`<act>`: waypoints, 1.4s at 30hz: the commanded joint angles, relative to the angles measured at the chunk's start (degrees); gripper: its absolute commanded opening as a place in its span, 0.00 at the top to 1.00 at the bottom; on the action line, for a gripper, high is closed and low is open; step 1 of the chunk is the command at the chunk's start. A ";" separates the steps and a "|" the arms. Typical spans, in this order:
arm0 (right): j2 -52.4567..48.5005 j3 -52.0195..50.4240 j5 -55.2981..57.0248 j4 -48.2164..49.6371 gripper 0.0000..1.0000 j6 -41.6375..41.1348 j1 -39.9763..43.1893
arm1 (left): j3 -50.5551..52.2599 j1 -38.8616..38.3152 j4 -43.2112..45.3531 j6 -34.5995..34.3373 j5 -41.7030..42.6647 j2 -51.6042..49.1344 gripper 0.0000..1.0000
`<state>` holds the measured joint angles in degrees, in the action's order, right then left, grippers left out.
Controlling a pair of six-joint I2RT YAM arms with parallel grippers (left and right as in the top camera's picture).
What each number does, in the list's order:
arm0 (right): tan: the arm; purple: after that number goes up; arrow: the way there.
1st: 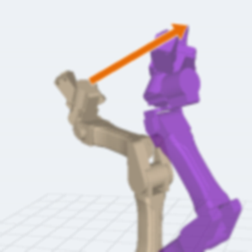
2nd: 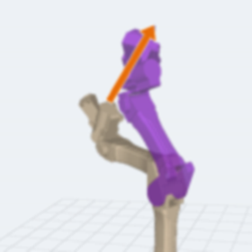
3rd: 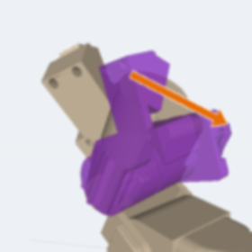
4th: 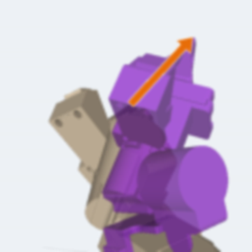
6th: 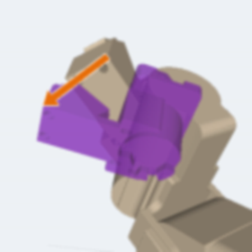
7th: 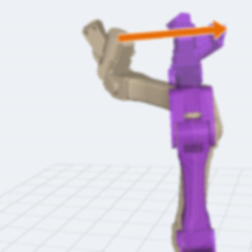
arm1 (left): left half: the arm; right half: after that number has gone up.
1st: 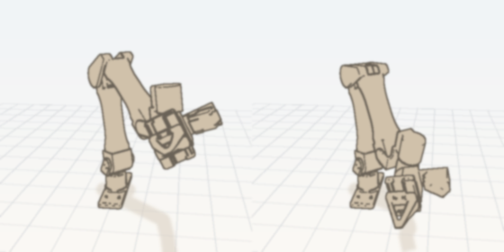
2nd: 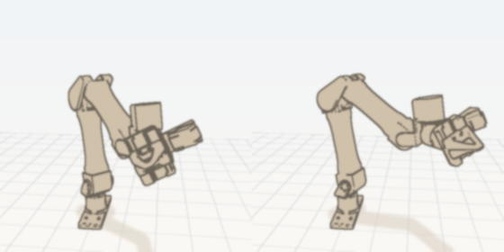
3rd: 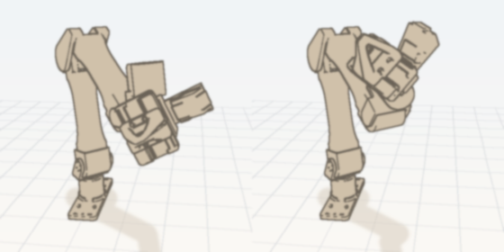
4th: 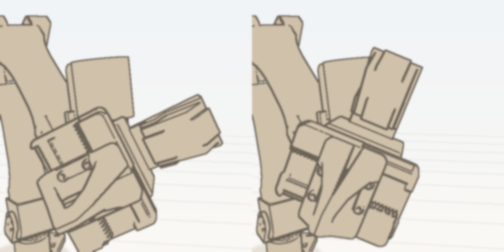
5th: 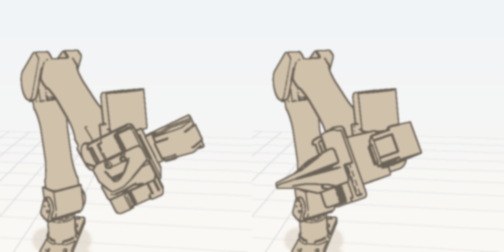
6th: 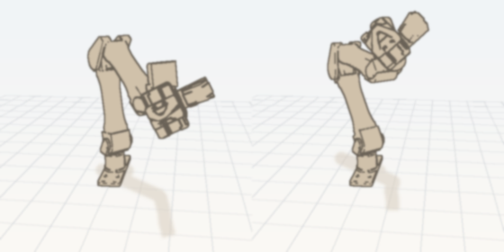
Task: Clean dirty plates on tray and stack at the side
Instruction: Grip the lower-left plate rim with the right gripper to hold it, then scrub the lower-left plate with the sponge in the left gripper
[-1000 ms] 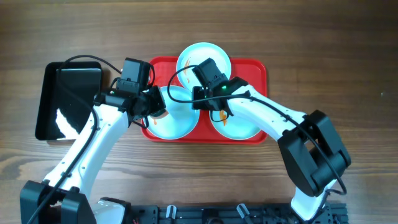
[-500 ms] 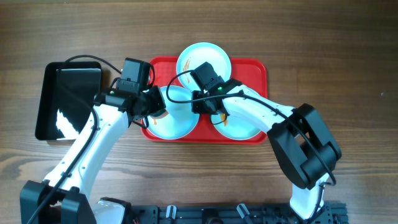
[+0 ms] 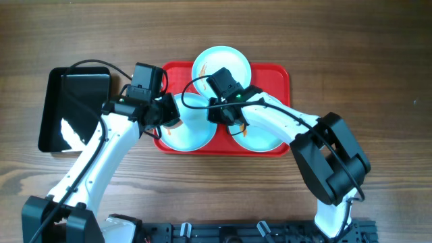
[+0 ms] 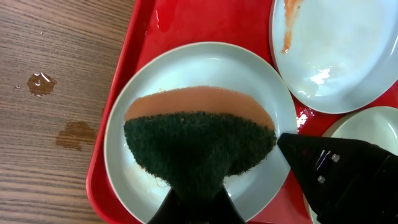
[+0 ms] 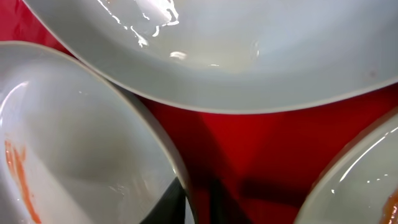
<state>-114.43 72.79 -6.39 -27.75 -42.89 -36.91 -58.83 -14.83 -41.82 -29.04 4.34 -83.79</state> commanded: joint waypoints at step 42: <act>-1.44 0.74 -0.09 -0.28 0.96 -0.59 -0.26 | -0.22 -4.83 13.88 -0.15 6.10 -21.70 0.96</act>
<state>-114.43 72.79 -6.61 -27.79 -43.33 -37.10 -58.89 -19.25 -27.70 -29.06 9.91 -103.63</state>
